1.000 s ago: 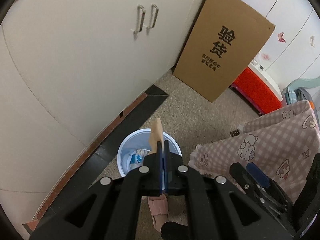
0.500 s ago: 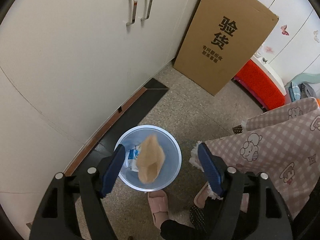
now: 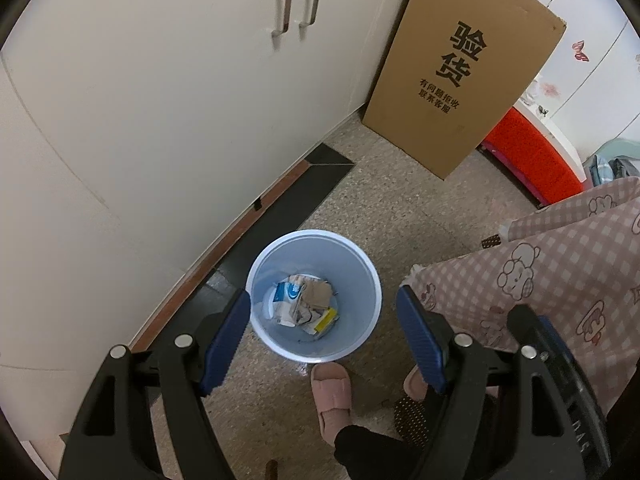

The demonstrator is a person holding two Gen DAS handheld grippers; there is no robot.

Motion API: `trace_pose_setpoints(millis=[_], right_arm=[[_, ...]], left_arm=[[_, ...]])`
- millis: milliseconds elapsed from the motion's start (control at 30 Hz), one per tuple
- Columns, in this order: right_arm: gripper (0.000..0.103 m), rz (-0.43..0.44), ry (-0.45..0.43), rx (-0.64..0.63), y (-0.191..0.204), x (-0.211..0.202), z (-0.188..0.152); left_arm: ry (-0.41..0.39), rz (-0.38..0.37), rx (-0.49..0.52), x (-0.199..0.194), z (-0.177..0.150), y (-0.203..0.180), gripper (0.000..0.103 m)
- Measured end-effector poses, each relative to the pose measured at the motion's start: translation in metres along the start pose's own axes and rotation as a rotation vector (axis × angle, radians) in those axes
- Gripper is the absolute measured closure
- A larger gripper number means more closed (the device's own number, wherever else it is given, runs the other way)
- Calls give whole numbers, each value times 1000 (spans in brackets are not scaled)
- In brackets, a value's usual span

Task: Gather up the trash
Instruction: 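Move both open tools back to the trash pile on the table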

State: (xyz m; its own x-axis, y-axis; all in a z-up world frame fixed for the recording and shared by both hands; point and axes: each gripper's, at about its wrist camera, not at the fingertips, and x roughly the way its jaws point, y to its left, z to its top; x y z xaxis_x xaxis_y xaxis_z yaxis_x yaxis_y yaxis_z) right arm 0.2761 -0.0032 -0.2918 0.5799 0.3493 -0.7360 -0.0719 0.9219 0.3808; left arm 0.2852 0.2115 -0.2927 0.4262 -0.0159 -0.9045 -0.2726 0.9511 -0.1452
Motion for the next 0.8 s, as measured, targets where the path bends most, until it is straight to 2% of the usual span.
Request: trace_pose_setpoints(millis=[133, 267, 333, 467, 533, 633, 700, 800], right_arm=[[31, 12, -8, -56, 9, -9, -1], [31, 41, 12, -82, 21, -32, 0], [31, 91, -22, -78, 29, -59, 5], [30, 101, -156, -149, 47, -125, 20], [26, 85, -235, -151, 42, -162, 27], [25, 39, -322, -102, 16, -208, 36], [25, -20, -363, -55, -9, -233, 42], [24, -158, -431, 12, -57, -272, 43]], left_arm=[[-20, 36, -11, -14, -9, 10, 29], [-99, 72, -45, -47, -16, 19, 29], [-174, 92, -71, -76, -19, 22, 29], [-314, 76, -85, -129, -20, 12, 27], [-367, 36, -54, -155, -18, -1, 26], [-388, -58, 15, -179, -18, -32, 26], [-381, -120, 88, -187, -20, -65, 26], [-338, -214, 194, -191, -26, -116, 26]])
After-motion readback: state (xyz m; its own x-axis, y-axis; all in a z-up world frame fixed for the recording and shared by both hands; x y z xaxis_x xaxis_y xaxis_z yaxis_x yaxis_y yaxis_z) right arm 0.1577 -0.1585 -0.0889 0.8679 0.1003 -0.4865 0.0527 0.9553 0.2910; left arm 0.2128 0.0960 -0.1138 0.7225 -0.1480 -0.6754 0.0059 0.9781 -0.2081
